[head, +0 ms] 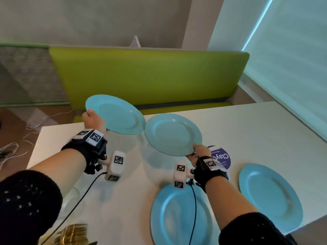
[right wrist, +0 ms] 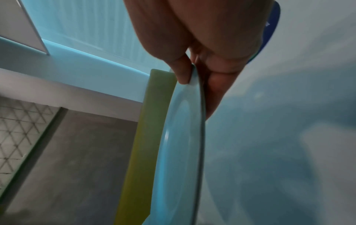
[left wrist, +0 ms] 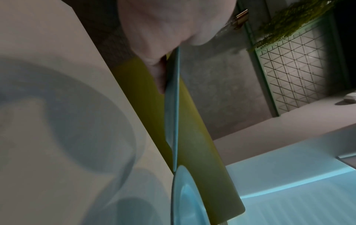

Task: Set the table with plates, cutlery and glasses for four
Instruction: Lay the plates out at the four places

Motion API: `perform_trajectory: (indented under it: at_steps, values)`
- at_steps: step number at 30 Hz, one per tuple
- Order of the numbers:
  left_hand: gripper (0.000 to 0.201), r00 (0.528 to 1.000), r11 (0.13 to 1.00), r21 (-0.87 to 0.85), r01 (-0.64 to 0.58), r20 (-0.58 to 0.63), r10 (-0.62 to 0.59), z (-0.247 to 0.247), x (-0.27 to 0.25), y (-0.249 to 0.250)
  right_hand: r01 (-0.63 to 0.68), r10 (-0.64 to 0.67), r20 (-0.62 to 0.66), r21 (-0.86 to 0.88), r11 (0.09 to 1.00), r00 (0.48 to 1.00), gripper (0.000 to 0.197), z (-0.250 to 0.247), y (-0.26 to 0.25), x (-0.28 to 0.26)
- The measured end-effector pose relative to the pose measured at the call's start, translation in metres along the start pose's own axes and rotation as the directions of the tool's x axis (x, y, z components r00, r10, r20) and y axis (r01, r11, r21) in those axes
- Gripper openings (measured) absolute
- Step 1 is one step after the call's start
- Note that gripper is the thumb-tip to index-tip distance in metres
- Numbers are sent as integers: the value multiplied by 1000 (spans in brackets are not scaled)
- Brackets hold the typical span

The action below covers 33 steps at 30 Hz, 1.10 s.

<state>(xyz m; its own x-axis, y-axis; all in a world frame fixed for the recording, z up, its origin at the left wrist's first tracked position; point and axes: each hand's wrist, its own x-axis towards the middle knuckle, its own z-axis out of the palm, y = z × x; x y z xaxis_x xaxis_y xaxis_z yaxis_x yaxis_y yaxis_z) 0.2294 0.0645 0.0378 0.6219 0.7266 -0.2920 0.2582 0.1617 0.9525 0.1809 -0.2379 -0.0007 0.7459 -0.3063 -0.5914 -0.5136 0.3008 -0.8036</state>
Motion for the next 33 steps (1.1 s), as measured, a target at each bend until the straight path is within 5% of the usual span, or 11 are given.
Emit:
perform_trajectory:
  at_steps: [11, 23, 33]
  values:
    - [43, 994, 989, -113, 93, 72, -85, -28, 28, 6, -61, 69, -140, 60, 996, 988, 35, 43, 41, 8]
    - [41, 975, 969, -193, 152, 188, -116, -29, 41, 2, -144, 152, -120, 67, 987, 981, 40, 68, 51, 9]
    - [41, 974, 969, -191, 159, 192, -122, -37, 45, -3, -156, 166, -218, 64, 986, 962, 59, 74, 49, 16]
